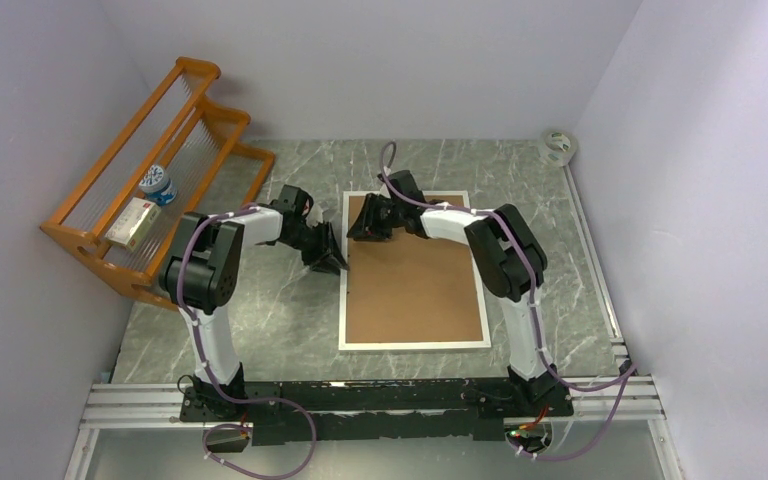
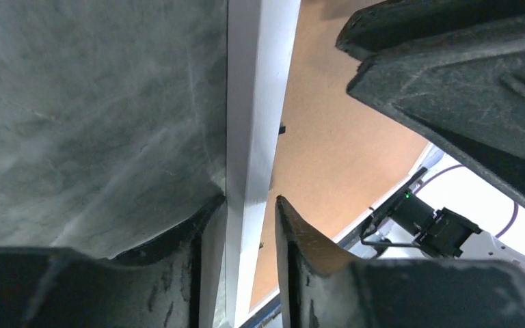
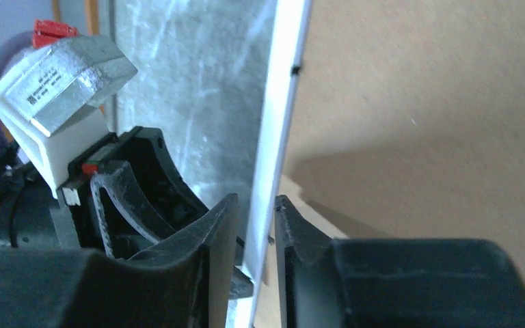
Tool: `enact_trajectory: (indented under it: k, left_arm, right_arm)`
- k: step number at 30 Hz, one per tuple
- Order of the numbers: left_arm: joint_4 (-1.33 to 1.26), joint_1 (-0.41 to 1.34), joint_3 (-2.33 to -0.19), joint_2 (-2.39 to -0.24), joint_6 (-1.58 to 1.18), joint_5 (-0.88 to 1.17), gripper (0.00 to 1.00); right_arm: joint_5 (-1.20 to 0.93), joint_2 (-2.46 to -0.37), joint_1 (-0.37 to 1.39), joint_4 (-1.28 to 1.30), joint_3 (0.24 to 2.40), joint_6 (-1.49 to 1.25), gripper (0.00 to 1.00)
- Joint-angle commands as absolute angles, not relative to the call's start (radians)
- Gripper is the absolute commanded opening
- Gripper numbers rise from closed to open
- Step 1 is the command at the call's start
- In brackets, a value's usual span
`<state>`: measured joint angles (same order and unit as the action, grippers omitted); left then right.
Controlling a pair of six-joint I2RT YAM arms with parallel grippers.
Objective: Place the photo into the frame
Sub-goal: Install the photo frame at the center of the board.
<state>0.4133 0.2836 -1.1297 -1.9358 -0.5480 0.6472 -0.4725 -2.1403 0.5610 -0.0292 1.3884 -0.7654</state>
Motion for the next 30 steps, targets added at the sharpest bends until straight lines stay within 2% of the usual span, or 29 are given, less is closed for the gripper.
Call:
enact_trajectory:
  k: [1,4,7,18,24,30]
  left_arm:
    - [0.333,0.258,-1.144,-1.881,-0.571,0.585,0.4]
    - [0.316,0.236,-1.172,-1.902,-0.581,0.601,0.44]
    - [0.316,0.228,-1.216,-1.949,-0.581,0.615,0.45]
    - [0.298,0.218,-1.278,-2.055,-0.598,0.628,0.39]
    - [0.329,0.218,-1.255,-2.082,-0.6,0.594,0.31]
    - [0.358,0.218,-1.257,-2.097,-0.596,0.569,0.27]
  right_arm:
    - [-0.528,-2.176,0.552,-0.157,1.481,-0.863,0.26]
    - [-0.537,-2.213,0.545,-0.178,1.523,-0.894,0.2]
    - [-0.541,-2.254,0.536,-0.199,1.552,-0.928,0.2]
    - [-0.56,-2.366,0.507,-0.207,1.641,-0.971,0.2]
    - [-0.567,-2.394,0.488,-0.15,1.661,-0.945,0.2]
    - [-0.61,-2.383,0.483,-0.123,1.622,-0.916,0.2]
